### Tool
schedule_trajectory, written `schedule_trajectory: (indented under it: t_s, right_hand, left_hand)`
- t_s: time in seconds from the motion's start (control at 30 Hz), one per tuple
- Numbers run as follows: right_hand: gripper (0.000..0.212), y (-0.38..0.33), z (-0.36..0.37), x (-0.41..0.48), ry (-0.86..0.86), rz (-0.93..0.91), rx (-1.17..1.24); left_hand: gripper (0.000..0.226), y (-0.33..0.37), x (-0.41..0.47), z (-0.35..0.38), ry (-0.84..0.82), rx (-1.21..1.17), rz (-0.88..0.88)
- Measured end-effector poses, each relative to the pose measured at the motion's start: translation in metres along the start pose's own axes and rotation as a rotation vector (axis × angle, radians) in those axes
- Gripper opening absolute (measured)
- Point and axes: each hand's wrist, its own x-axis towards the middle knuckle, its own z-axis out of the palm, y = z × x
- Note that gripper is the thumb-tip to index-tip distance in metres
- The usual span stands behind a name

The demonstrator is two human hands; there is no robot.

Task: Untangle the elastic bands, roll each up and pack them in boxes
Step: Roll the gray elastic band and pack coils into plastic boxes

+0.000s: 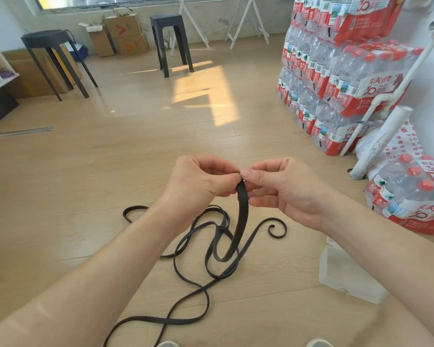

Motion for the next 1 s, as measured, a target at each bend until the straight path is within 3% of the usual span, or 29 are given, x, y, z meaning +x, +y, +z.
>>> schedule_trajectory:
  t_s: [0.4,0.67,1.0]
  right_hand:
    - [0.024,-0.002,-0.006,0.001,-0.033,-0.024,0.059]
    - [0.036,-0.005,-0.007,-0.003,-0.171,-0.037,-0.013]
    - [0.04,-0.006,-0.005,-0.003,-0.236,0.045,-0.166]
  left_hand:
    - [0.02,0.001,-0.002,-0.004,-0.088,0.004,0.104]
    - [0.029,0.014,-0.005,-0.018,-0.372,0.239,0.141]
    - [0.034,0.018,-0.014,-0.011,-0.163,0.668,0.363]
